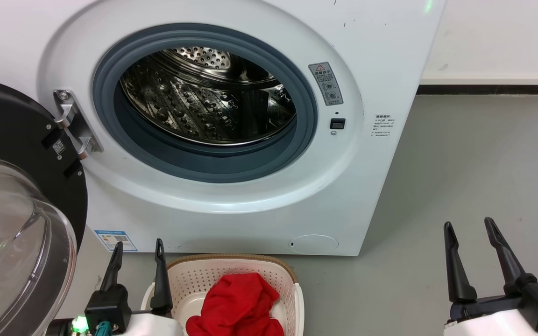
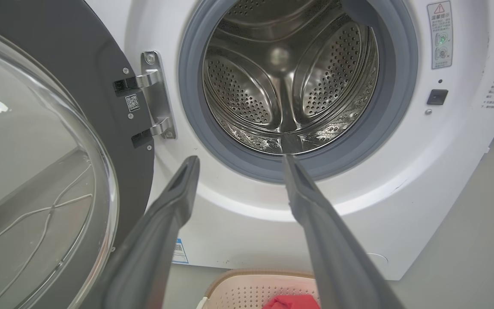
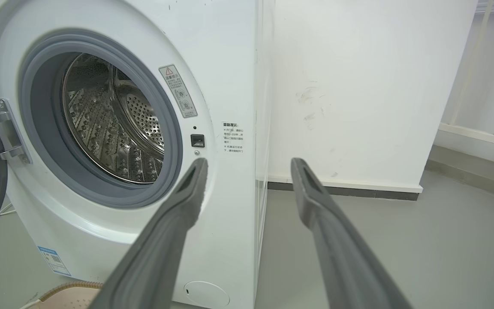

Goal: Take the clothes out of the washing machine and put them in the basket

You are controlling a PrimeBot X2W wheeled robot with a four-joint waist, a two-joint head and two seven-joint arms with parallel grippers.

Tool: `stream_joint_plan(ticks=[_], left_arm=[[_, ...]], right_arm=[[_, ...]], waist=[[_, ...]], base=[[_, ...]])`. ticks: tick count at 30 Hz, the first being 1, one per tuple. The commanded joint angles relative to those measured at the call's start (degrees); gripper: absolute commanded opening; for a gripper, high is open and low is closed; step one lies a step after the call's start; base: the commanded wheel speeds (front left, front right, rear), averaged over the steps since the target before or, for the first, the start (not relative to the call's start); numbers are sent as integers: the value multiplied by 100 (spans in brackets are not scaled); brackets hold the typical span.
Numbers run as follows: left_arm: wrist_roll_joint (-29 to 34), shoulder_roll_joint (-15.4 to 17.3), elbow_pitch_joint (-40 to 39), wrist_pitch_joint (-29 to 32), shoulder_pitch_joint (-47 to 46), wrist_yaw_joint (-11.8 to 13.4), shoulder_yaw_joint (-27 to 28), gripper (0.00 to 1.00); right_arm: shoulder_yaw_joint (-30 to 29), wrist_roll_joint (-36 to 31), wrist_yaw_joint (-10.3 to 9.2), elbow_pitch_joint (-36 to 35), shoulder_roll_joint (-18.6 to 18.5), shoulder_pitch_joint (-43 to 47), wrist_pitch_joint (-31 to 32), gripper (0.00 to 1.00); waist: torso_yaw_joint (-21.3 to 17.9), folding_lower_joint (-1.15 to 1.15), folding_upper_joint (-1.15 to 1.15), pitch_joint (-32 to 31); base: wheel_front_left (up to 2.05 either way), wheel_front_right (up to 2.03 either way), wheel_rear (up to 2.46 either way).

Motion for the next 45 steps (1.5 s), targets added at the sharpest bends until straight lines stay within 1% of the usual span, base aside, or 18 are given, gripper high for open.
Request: stream_joint_plan(ticks=[1,8,9,13,25,38,39,45], left_arm=[[4,-9,5,-15,81,-3,15,100],[11,-20,1,-15,90,16,37,100],[-4,-10,3,1,77,-13,27,0],[-20,-14,244,30,131,-16,17,0],[-1451,-15,362,386,-68,-212,162,0],[-2800,-16,447,700,-238,-393,276,0],[-3083,-16,466,766,-271,-433,302,0],[-3619,-16,505,894,-344,-507,349,0]], right_arm=[[8,25,-6,18,3,36,-13,100],[6,24,-6,13,3,47,-13,100],[9,29,0,7,0,7,0,0],[25,33,0,222,4,41,26,0],[61,1575,-1,441,-85,-155,273,0],[67,2994,-1,669,-148,-358,530,0],[64,3288,-1,719,-159,-393,588,0],[55,3843,-1,805,-175,-473,699,0]], waist=[[-6,0,0,-2],[-34,0,0,-4],[-35,0,0,-4],[-36,0,0,-5],[-35,0,0,-15],[-35,0,0,-26],[-35,0,0,-28],[-34,0,0,-33]], base=[[0,0,0],[0,0,0],[0,0,0],[0,0,0],[0,0,0],[0,0,0],[0,0,0],[0,0,0]])
